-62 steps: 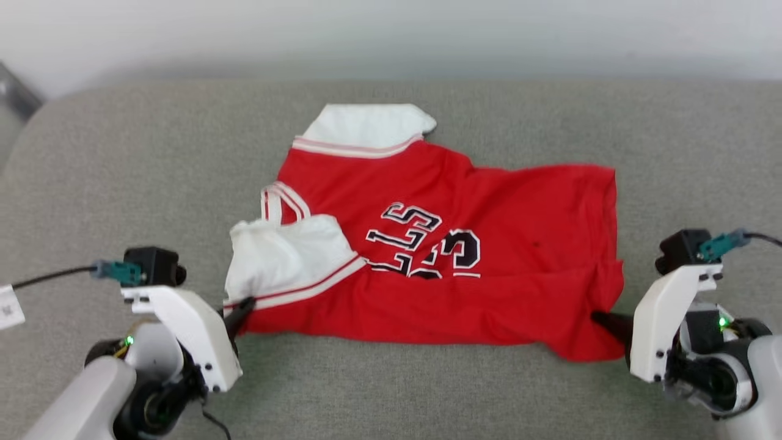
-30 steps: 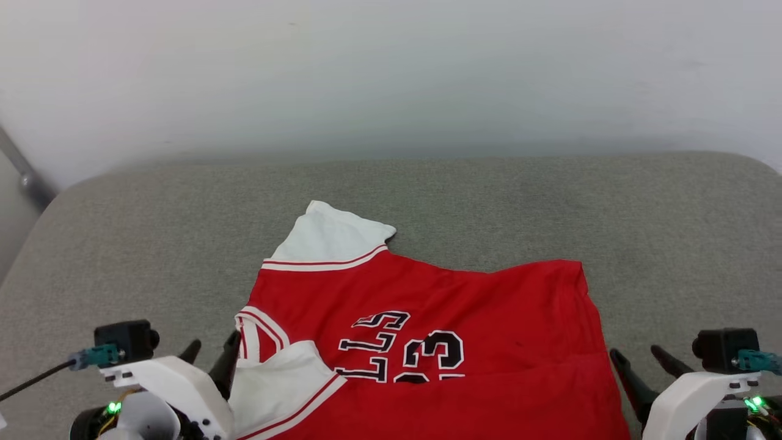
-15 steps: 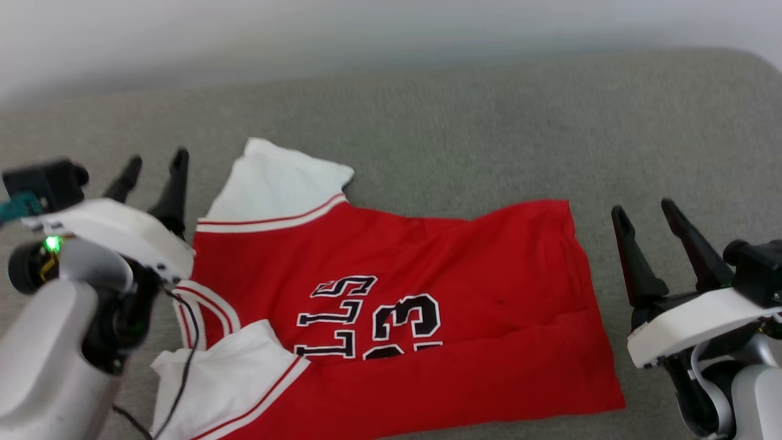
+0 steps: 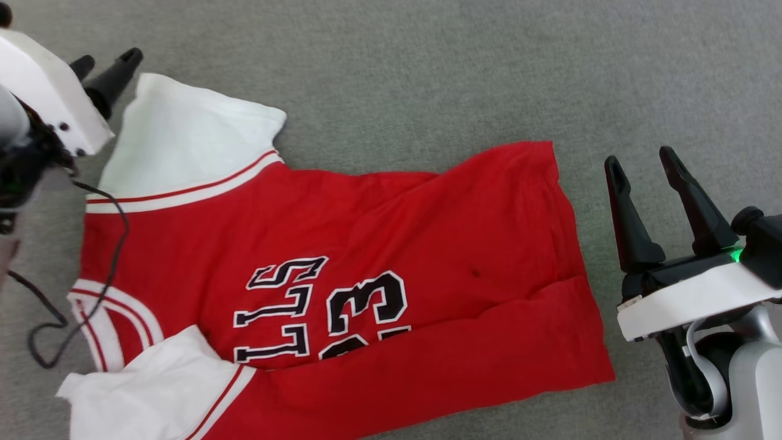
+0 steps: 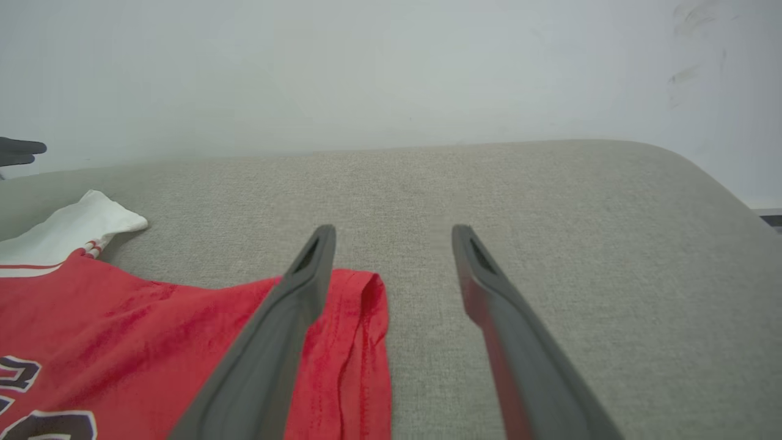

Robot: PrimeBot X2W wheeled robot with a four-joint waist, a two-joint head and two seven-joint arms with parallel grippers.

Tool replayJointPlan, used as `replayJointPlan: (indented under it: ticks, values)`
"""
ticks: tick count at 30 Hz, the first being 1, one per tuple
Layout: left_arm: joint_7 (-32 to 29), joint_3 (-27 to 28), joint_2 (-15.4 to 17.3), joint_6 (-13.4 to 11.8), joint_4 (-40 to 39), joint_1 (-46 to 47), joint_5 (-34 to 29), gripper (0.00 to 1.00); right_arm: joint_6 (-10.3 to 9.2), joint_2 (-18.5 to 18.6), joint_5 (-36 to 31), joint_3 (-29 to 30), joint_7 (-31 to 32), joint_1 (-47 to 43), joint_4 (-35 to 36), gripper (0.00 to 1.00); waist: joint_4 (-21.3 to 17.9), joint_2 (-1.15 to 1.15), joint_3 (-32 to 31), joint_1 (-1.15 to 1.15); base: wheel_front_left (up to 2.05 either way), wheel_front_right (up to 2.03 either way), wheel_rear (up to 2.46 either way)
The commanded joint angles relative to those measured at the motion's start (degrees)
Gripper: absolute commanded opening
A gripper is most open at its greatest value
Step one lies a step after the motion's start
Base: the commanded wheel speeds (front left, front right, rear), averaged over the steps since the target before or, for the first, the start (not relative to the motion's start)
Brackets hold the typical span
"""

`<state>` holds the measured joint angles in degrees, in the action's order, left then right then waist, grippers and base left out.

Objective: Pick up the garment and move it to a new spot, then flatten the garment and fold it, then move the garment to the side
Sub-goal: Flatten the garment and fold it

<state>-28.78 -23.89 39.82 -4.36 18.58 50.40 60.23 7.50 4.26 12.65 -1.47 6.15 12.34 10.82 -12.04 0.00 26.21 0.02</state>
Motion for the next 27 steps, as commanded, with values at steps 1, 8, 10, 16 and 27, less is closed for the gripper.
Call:
replayJointPlan:
  ticks: [1, 8, 10, 16, 27]
  values:
    - [-1.6, -0.3, 0.9, 0.3, 0.2, 1.2, 0.1, 1.0, -0.02, -0.4, 0.6, -0.2, 0.0, 0.7, 0.5, 1.0, -1.8, 0.0, 2.3, -0.02, 0.0, 0.0, 0.0]
    - [-16.3, -2.1, 4.5, -1.3, 2.9, 4.5, 3.6, 1.0, -0.02, -1.0, 1.2, -0.8, 0.2, 1.1, 1.4, 1.0, -3.6, 0.0, 6.4, -0.02, 0.0, 0.0, 0.0]
    - [-17.8, -2.4, 4.5, -1.7, 4.0, 3.7, 4.3, 1.0, -0.02, -1.1, 1.4, -1.0, 0.0, 1.3, 1.5, 1.0, -3.8, 0.0, 7.2, -0.02, 0.0, 0.0, 0.0]
    - [-23.4, -5.3, 2.4, -2.3, 7.1, -1.0, 6.4, 0.47, -0.02, -1.2, 2.0, -0.5, 0.6, 1.8, 0.8, 1.0, -3.7, 0.0, 7.8, -0.02, 0.0, 0.0, 0.0]
    - [-17.3, -5.4, -1.1, 1.1, 6.5, 0.8, 5.0, 0.0, -0.02, 2.5, 9.4, -1.7, 13.4, 8.0, -5.0, 1.0, -1.0, 0.0, 6.1, -0.02, 0.0, 0.0, 0.0]
